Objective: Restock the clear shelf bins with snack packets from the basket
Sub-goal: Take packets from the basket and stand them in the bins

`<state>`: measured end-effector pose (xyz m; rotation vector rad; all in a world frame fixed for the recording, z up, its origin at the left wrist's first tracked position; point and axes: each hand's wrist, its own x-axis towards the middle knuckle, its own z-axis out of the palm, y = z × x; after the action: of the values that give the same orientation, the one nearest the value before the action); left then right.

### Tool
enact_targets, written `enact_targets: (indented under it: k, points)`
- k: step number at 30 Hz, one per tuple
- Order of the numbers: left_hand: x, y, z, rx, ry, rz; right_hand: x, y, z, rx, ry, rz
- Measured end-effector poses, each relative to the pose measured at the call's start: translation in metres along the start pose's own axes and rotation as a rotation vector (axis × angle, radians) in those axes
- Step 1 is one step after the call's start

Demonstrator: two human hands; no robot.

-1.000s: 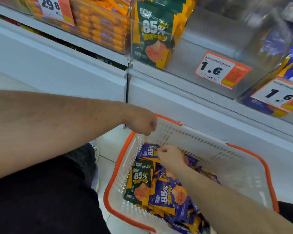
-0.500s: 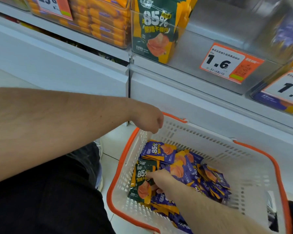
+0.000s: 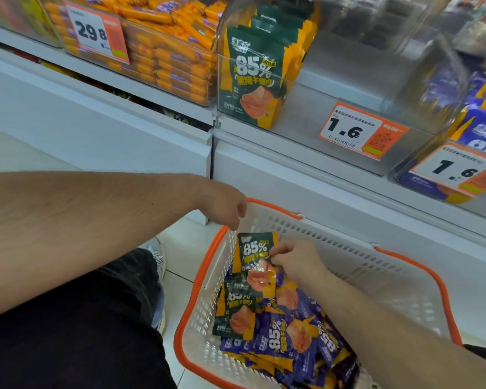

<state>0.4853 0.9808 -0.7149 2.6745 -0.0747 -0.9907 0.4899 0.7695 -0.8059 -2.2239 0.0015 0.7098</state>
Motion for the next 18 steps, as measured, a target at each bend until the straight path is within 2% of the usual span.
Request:
enact_targets:
  k: [4,8,13,16,18]
  points:
    - [-0.003,-0.001,-0.004,-0.072,0.059,-0.035,-0.012,-0.033,-0.024,0.181,0.05,-0.113]
    - [-0.001,-0.008,-0.003,-0.403,0.114,0.038,-0.023,-0.055,-0.038,0.314,0.092,-0.189]
    - [-0.009,-0.008,-0.015,-0.72,0.368,0.158,-0.032,-0.077,-0.056,0.264,0.082,-0.305]
    - [-0.011,-0.007,-0.02,-0.799,0.462,0.23,-0.037,-0.091,-0.061,0.215,0.084,-0.37]
    - [-0.012,-0.004,-0.024,-0.798,0.605,0.251,-0.038,-0.104,-0.066,0.135,0.148,-0.43]
